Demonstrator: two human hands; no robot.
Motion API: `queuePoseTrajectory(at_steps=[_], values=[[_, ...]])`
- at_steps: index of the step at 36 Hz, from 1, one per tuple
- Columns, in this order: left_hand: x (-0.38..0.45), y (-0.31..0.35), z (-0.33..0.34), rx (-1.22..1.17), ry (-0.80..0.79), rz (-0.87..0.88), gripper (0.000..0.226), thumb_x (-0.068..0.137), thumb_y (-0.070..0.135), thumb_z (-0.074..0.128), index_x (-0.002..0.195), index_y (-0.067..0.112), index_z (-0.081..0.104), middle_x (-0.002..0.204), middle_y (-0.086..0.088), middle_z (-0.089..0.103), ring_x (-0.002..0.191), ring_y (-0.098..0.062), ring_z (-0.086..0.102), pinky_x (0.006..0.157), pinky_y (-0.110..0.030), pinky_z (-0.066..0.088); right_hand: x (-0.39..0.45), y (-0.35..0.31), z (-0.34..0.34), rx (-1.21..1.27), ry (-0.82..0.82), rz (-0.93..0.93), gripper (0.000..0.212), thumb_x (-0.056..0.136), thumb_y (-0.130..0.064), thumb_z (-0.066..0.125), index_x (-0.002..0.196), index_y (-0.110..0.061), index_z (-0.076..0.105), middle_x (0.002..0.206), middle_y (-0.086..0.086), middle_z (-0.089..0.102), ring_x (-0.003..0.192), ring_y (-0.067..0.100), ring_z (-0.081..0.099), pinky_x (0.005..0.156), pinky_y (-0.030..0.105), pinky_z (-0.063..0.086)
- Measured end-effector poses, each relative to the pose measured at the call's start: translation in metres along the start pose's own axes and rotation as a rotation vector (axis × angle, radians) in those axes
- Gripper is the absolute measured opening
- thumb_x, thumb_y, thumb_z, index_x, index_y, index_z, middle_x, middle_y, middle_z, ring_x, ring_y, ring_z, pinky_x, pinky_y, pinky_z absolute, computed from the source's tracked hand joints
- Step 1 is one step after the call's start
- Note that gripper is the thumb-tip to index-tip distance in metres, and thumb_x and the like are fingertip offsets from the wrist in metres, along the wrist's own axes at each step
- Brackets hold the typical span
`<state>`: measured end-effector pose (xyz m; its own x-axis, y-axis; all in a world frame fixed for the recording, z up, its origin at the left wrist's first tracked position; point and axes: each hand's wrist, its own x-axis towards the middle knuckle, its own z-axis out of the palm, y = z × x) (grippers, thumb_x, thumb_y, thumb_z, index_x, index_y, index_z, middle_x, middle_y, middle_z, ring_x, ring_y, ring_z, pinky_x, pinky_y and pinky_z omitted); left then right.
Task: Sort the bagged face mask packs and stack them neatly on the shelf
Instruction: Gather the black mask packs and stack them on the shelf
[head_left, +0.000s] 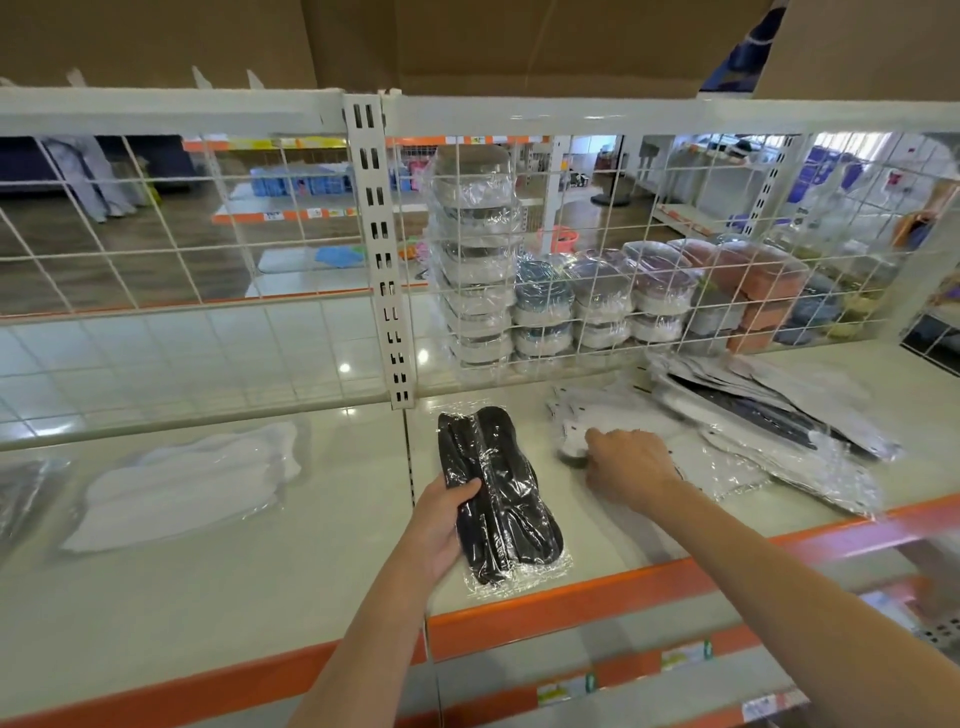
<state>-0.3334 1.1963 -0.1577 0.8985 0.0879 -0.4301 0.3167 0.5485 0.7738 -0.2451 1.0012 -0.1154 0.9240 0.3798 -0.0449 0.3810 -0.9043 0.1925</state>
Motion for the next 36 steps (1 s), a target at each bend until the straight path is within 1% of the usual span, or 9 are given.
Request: queuePoseTrajectory(at_steps=[4, 8, 11, 15, 18, 22, 27, 30, 36], values=[[0.0, 0.0, -0.001, -0.004, 0.029, -0.022, 0.024, 0.092, -0.002, 0.049, 0.114, 0.004, 0.058, 0.111, -0.021, 0.066, 0.104, -0.034, 0.063, 0.095, -0.052, 0.047, 0.008, 0.003, -0.031, 1.1, 0.131, 0.28, 0.022, 0.095, -0.02, 0.046, 0.076, -0.011, 0.053, 0.071, 0.007, 0.054, 0.063, 0.018, 0.051, 0.06, 0.026, 0.04], [0.0, -0.001, 0.002, -0.001, 0.059, -0.026, 0.022, 0.093, 0.001, 0.048, 0.113, 0.001, 0.058, 0.109, -0.021, 0.065, 0.102, -0.034, 0.062, 0.097, -0.052, 0.044, -0.003, -0.005, -0.061, 2.102, 0.009, 0.247, 0.022, 0.095, -0.011, 0.042, 0.078, -0.01, 0.055, 0.062, 0.005, 0.057, 0.052, 0.013, 0.055, 0.052, 0.022, 0.048], [-0.005, 0.002, 0.006, -0.122, 0.067, -0.039, 0.025, 0.097, 0.02, 0.049, 0.107, 0.002, 0.061, 0.104, -0.022, 0.068, 0.102, -0.035, 0.063, 0.095, -0.049, 0.045, -0.003, -0.022, -0.052, 1.901, -0.066, 0.159, 0.023, 0.095, -0.012, 0.044, 0.075, -0.011, 0.054, 0.065, 0.004, 0.052, 0.061, 0.016, 0.049, 0.059, 0.026, 0.042], [-0.004, 0.004, 0.004, -0.253, -0.061, -0.062, 0.073, 0.087, 0.067, 0.038, 0.122, 0.007, 0.061, 0.122, -0.024, 0.061, 0.117, -0.039, 0.056, 0.106, -0.054, 0.036, -0.003, -0.044, -0.034, 1.311, -0.057, 0.148, 0.025, 0.097, -0.014, 0.047, 0.073, -0.013, 0.052, 0.07, 0.002, 0.053, 0.059, 0.011, 0.051, 0.043, 0.016, 0.042], [-0.012, 0.006, 0.01, 0.004, -0.047, 0.071, 0.049, 0.088, 0.041, 0.06, 0.122, 0.006, 0.059, 0.114, -0.019, 0.067, 0.107, -0.033, 0.063, 0.098, -0.048, 0.045, 0.0, -0.049, -0.035, 1.257, -0.056, 0.085, 0.017, 0.097, -0.014, 0.048, 0.094, -0.002, 0.059, 0.083, 0.007, 0.06, 0.064, 0.013, 0.058, 0.048, 0.015, 0.048], [-0.016, 0.019, 0.021, 0.128, 0.118, 0.323, 0.036, 0.079, 0.003, 0.07, 0.113, 0.012, 0.064, 0.104, -0.01, 0.072, 0.101, -0.03, 0.066, 0.095, -0.05, 0.048, 0.009, -0.046, -0.049, 1.313, -0.05, 0.015, 0.045, 0.089, -0.03, 0.063, 0.126, -0.011, 0.047, 0.115, 0.001, 0.054, 0.105, 0.017, 0.054, 0.092, 0.032, 0.048], [-0.031, 0.052, 0.035, 0.297, 0.193, 0.621, 0.027, 0.083, -0.002, 0.064, 0.103, 0.016, 0.063, 0.096, -0.001, 0.071, 0.089, -0.012, 0.068, 0.075, -0.023, 0.054, 0.011, -0.049, -0.065, 1.609, -0.01, -0.185, 0.017, 0.088, -0.002, 0.06, 0.092, -0.018, 0.057, 0.086, -0.005, 0.061, 0.071, -0.008, 0.06, 0.066, 0.008, 0.047], [-0.035, 0.053, 0.027, 0.455, 0.196, 0.697, 0.032, 0.08, 0.003, 0.07, 0.097, 0.027, 0.059, 0.094, 0.007, 0.068, 0.083, 0.001, 0.066, 0.072, -0.015, 0.052, 0.007, -0.056, -0.054, 1.475, 0.04, -0.299, 0.016, 0.087, -0.001, 0.06, 0.088, -0.017, 0.058, 0.083, 0.0, 0.061, 0.077, 0.001, 0.061, 0.074, 0.016, 0.049], [-0.042, 0.039, 0.022, 0.251, 0.352, 0.656, 0.02, 0.082, 0.003, 0.067, 0.099, 0.011, 0.063, 0.096, -0.008, 0.07, 0.094, -0.025, 0.066, 0.079, -0.03, 0.055, -0.002, -0.061, -0.009, 1.258, -0.181, -0.241, 0.022, 0.08, -0.025, 0.07, 0.097, -0.019, 0.057, 0.093, -0.005, 0.061, 0.095, 0.019, 0.06, 0.086, 0.03, 0.048]])
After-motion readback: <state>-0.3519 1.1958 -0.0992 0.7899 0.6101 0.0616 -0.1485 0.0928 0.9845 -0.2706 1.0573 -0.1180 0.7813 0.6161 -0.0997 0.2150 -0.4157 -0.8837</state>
